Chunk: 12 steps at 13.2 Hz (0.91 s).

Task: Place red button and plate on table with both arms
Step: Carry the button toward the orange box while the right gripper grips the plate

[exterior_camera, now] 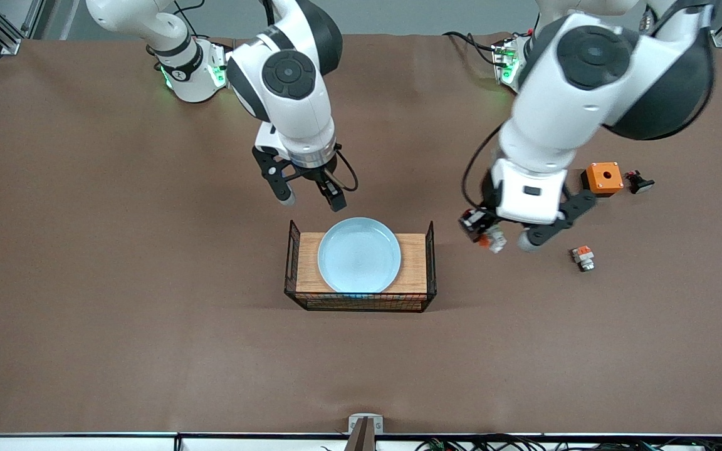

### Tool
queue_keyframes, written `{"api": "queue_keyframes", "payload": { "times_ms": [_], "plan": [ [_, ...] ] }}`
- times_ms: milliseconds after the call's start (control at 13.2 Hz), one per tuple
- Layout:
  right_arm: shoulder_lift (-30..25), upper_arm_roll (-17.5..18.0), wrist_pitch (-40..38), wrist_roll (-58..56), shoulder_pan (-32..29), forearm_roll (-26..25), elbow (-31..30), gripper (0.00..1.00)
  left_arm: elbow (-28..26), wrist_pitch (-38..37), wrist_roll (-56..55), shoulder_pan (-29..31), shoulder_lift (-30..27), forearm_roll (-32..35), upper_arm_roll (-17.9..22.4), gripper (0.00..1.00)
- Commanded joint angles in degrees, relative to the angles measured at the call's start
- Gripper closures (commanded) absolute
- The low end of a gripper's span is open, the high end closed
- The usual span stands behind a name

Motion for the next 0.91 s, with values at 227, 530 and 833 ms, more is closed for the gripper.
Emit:
{"api": "queue_keyframes", "payload": {
  "times_ms": [227, 530, 833],
  "plan": [
    [6.4, -0.7, 6.0, 1.5, 1.0, -0.4, 2.2, 0.03, -7.7, -5.7, 21.4, 13.3, -4.5, -2.6, -0.5, 1.0],
    [9.0, -0.7, 8.3, 1.3, 0.9, -0.5, 2.5, 0.13, -15.0, -5.1, 35.5, 21.4, -5.7, -2.2, -0.4, 1.0],
    [11.5, -0.7, 8.3, 1.3, 0.9, -0.6, 4.1, 0.23, -27.1, 8.8, 47.3, 28.7, -5.0, -1.6, -0.2, 1.0]
  ]
}}
